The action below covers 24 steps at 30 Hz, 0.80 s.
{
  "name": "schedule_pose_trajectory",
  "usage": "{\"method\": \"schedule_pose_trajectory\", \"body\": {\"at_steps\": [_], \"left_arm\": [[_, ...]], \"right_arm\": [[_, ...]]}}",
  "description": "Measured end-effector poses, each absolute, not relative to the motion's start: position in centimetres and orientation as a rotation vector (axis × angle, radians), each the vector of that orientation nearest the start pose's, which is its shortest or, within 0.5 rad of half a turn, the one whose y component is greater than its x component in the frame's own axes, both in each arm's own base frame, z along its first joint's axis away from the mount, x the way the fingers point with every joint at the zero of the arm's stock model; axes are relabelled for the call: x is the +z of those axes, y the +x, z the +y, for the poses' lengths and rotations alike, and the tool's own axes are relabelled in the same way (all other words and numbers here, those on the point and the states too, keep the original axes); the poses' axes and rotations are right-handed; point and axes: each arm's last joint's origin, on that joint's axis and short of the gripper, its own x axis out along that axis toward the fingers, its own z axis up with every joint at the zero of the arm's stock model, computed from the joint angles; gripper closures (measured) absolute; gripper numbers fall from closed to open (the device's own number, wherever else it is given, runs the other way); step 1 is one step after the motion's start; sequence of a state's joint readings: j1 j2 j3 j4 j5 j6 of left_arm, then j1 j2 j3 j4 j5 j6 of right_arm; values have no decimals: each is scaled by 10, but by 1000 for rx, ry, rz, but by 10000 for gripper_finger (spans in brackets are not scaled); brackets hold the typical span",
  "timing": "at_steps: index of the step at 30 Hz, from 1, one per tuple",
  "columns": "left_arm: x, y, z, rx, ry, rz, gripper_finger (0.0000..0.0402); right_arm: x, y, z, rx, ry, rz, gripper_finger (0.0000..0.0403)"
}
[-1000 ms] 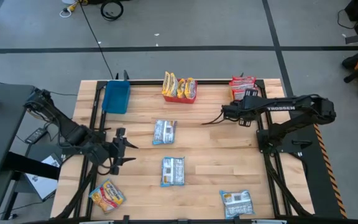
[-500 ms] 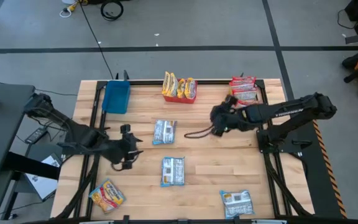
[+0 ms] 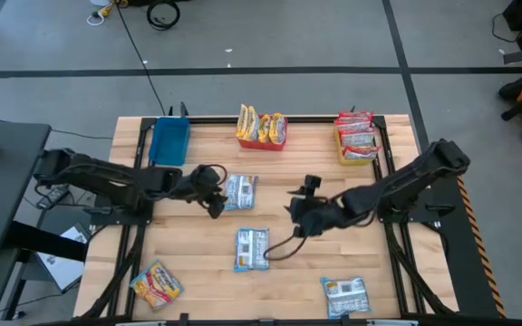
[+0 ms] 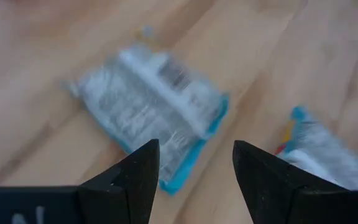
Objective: Sort Maruchan noodles
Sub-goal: Put the blue noodle pack into the blue bin
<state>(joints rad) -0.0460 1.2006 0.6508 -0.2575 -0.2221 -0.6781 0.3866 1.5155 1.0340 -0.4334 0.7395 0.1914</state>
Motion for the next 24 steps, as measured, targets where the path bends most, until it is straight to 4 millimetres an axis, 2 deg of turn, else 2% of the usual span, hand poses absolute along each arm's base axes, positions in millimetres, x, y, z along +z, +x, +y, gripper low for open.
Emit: {"method": "schedule_pose_trajectory", "body": {"at_steps": [4,7,11,15,19,24], "left_arm": [[160,217,17,504,-660,734,193],[143,210,27,523,-715,678,191],[135,204,33,534,-748,633,171],[133,203,33,529,-791,633,135],[127,206,33,551,-850,634,109],[112,218,35,561,-908,607,104]], "right_arm": [[215,295,111,-370,-345,777,186],[204,298,119,-346,-390,799,186],[198,301,121,-332,-417,807,186],[203,302,121,-351,-402,776,186],[207,306,122,-346,-400,719,186],[211,310,124,-332,-393,670,186]]}}
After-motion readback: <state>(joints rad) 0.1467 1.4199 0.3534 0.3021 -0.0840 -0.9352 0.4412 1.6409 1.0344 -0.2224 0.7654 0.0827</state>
